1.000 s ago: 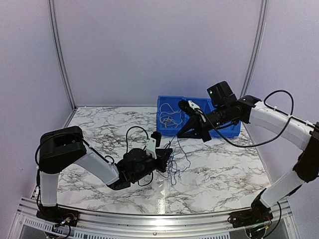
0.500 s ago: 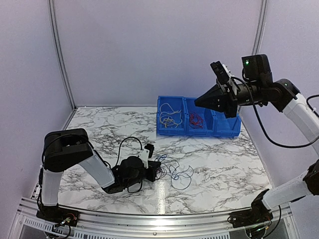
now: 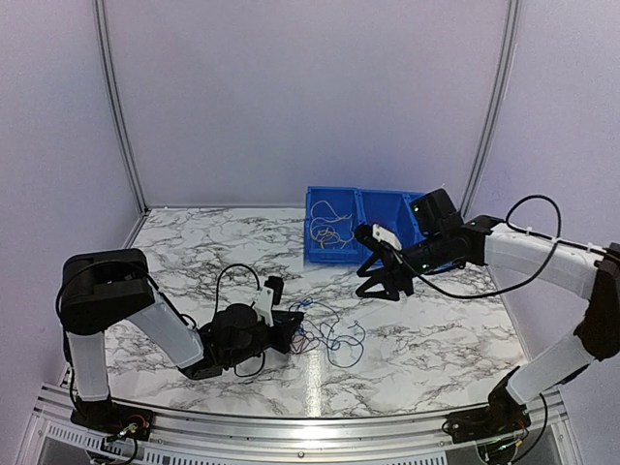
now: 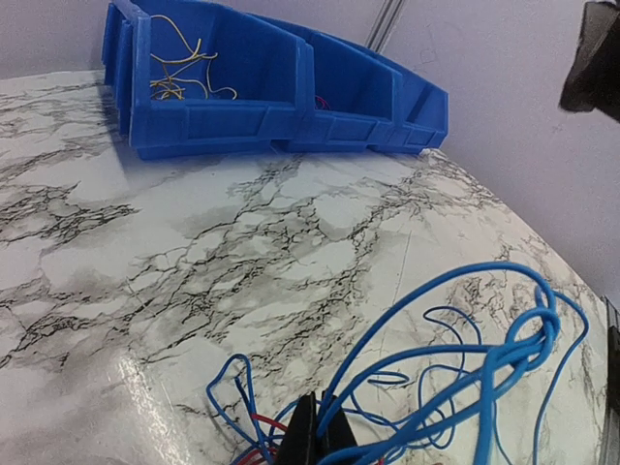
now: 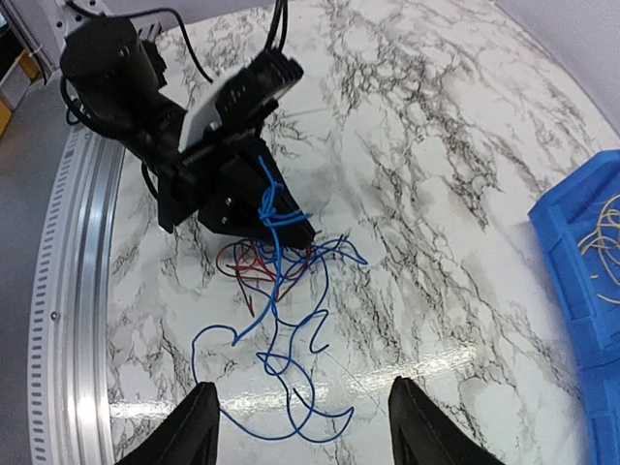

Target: Untangle the cables

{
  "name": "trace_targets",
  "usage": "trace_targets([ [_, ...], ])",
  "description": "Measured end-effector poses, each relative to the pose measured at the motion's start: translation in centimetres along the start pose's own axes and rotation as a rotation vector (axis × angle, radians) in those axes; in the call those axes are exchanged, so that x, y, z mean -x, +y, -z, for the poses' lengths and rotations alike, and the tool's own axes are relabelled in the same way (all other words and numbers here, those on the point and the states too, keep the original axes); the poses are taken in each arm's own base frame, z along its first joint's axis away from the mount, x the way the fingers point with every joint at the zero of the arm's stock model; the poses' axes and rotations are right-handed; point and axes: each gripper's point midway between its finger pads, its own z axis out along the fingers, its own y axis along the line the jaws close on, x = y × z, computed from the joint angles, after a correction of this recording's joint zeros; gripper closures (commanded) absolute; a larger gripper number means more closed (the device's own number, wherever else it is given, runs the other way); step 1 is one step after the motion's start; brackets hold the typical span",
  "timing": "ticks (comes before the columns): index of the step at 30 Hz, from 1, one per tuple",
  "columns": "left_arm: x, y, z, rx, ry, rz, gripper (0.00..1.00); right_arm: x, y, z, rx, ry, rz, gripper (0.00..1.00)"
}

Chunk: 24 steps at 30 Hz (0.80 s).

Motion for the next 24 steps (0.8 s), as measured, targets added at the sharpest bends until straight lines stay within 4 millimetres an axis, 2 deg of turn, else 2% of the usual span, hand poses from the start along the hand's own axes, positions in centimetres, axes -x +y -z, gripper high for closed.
trace_targets([
  [4,1.0,-0.7,0.1,-0.023,-0.028,0.018,1.0,-2.1,0.3,-3.2,0.065,0.068,-0.032,0.35],
  [6,1.4,-0.9,0.2,-0.03,-0.037,0.024,1.0,-2.0,1.1,-4.8,0.108,0.09,-0.022,0.35],
  [9,1.8,-1.3,0.3,-0.044,-0.05,0.033,1.0,-1.2,1.9,-6.7,0.152,0.104,-0.002,0.43],
  [12,2.0,-1.7,0.4,-0.056,-0.056,0.038,1.0,-1.0,1.9,-8.4,0.178,0.119,-0.004,0.62],
  [13,2.1,-1.8,0.5,-0.059,-0.058,0.039,1.0,-1.1,1.8,-8.7,0.181,0.125,-0.009,0.72],
  [15,2.5,-2.0,0.6,-0.067,-0.064,0.042,1.0,-1.4,1.4,-9.5,0.187,0.138,-0.027,0.99],
  [17,2.7,-2.2,0.7,-0.075,-0.068,0.044,0.95,-1.9,1.3,-10.0,0.195,0.149,-0.042,1.0],
  [19,3.0,-2.4,1.0,-0.083,-0.071,0.046,0.84,-2.2,1.4,-10.1,0.203,0.157,-0.054,1.0],
  [20,3.2,-2.4,1.2,-0.087,-0.073,0.045,0.81,-2.2,1.4,-10.1,0.204,0.157,-0.054,1.0],
  [22,3.6,-2.5,1.7,-0.093,-0.082,0.045,0.82,-2.0,1.4,-10.0,0.205,0.153,-0.05,1.0],
  [24,4.1,-2.5,2.3,-0.094,-0.094,0.044,0.9,-1.9,1.6,-9.8,0.206,0.152,-0.044,1.0],
])
